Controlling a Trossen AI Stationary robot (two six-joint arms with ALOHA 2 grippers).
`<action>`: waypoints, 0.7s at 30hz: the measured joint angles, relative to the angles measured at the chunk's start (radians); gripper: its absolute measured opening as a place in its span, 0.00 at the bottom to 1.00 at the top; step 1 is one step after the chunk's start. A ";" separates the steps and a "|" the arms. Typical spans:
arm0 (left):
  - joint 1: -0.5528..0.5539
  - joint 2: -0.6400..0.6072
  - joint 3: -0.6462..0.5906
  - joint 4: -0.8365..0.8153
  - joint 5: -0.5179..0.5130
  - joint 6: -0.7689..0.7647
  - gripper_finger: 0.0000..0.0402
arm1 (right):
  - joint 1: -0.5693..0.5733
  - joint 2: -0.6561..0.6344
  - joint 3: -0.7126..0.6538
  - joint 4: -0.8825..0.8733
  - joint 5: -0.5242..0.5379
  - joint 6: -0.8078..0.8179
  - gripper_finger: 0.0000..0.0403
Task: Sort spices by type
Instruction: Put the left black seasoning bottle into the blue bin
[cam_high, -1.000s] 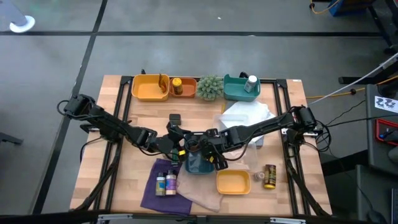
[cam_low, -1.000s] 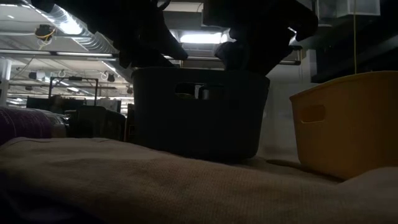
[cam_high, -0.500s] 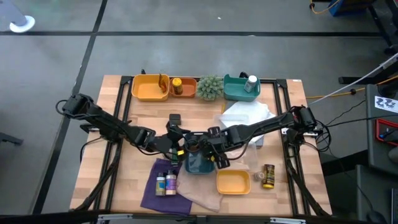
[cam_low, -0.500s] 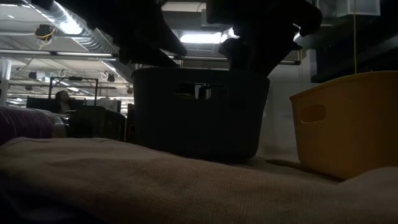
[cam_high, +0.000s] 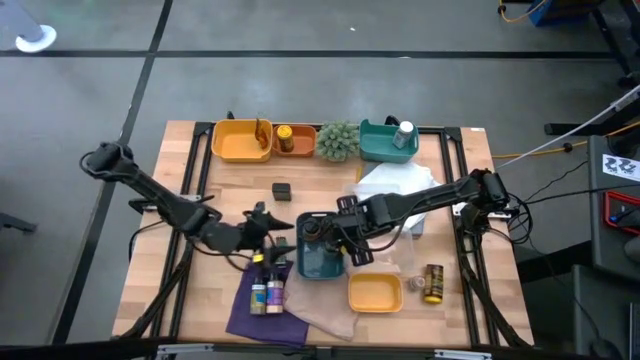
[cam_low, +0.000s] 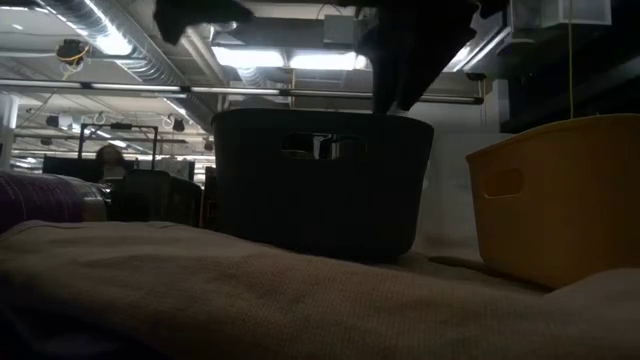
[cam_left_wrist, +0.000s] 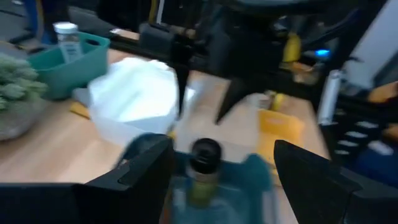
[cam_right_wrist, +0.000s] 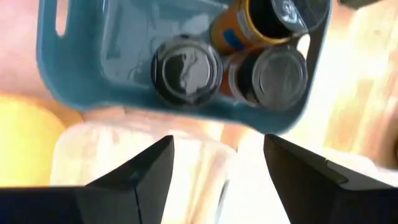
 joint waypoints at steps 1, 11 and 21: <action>-0.015 -0.013 0.000 -0.005 0.000 -0.026 0.65 | 0.000 0.000 0.012 -0.021 0.000 0.000 0.62; -0.122 -0.081 0.000 -0.150 0.181 -0.549 0.65 | 0.000 0.000 0.102 -0.187 0.000 0.003 0.62; -0.198 -0.057 0.000 -0.516 0.572 -1.366 0.65 | 0.000 0.000 0.113 -0.197 0.000 0.004 0.62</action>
